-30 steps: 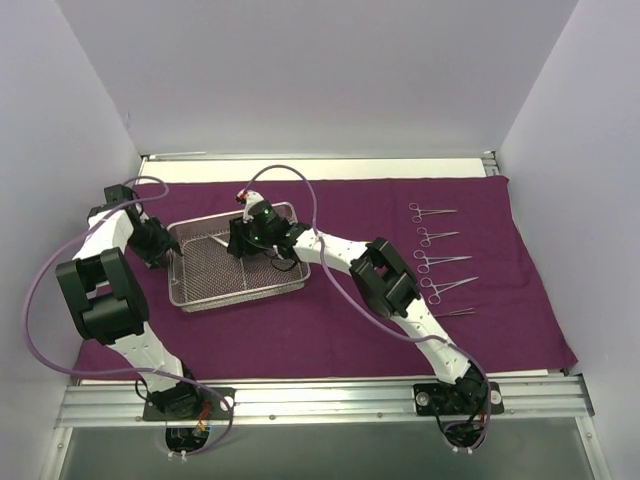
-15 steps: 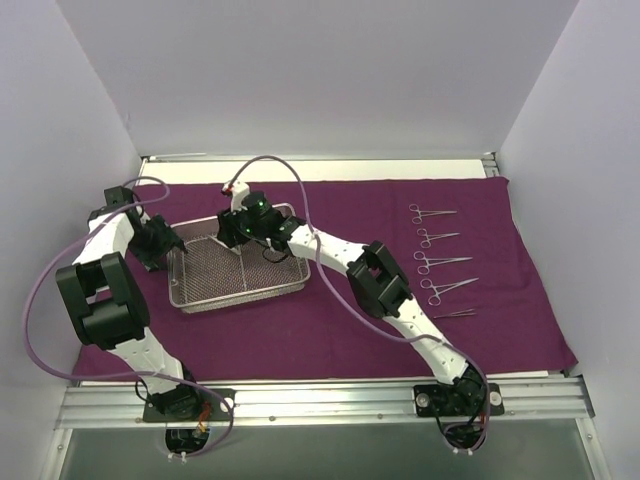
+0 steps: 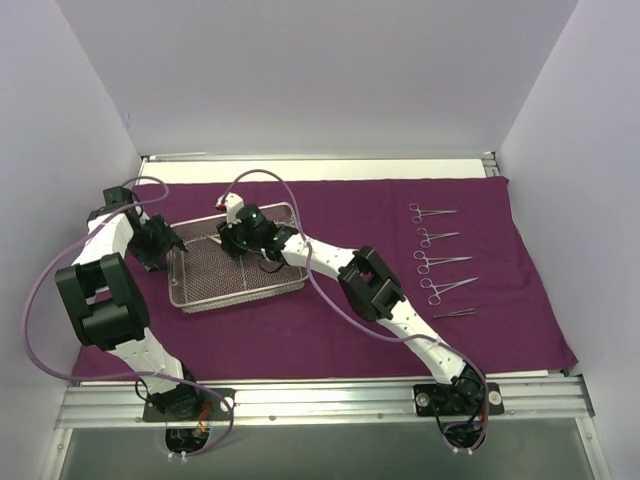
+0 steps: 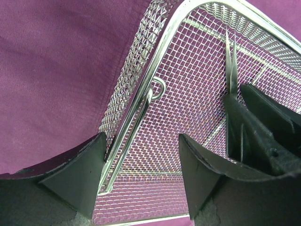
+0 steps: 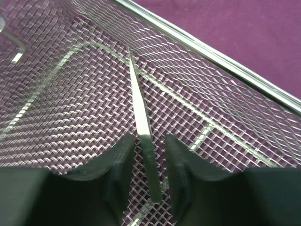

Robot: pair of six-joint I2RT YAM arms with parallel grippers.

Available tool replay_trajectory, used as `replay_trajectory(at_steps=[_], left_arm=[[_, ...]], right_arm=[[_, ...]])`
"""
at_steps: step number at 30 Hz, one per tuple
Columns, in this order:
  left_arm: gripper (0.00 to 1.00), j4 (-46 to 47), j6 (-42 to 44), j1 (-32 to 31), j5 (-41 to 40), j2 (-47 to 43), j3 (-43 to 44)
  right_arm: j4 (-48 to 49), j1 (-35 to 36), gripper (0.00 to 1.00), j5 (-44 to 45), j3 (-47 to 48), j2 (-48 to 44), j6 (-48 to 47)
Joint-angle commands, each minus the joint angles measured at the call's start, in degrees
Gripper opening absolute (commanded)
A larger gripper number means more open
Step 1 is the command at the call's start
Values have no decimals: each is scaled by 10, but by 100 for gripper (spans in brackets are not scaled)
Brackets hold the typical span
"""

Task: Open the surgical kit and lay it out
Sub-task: Pick up the medical item from the container.

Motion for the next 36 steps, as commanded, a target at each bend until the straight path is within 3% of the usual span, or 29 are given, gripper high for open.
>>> replay_trajectory(at_steps=[1, 5, 16, 24, 29, 36], left_arm=[[71, 10, -5, 4, 13, -22, 8], [71, 7, -4, 7, 8, -28, 5], [71, -4, -13, 13, 1, -51, -9], [75, -22, -16, 24, -15, -84, 12], [75, -33, -22, 27, 3, -86, 36], [71, 3, -37, 8, 118, -111, 29]], right_arm=[[-56, 22, 28, 36, 9, 8, -21], [-75, 31, 17, 80, -9, 0, -54], [-74, 40, 0, 92, -11, -46, -86], [-89, 31, 0, 11, -22, -115, 25], [-73, 11, 0, -28, -90, -165, 95], [-3, -44, 0, -95, -193, -239, 198]])
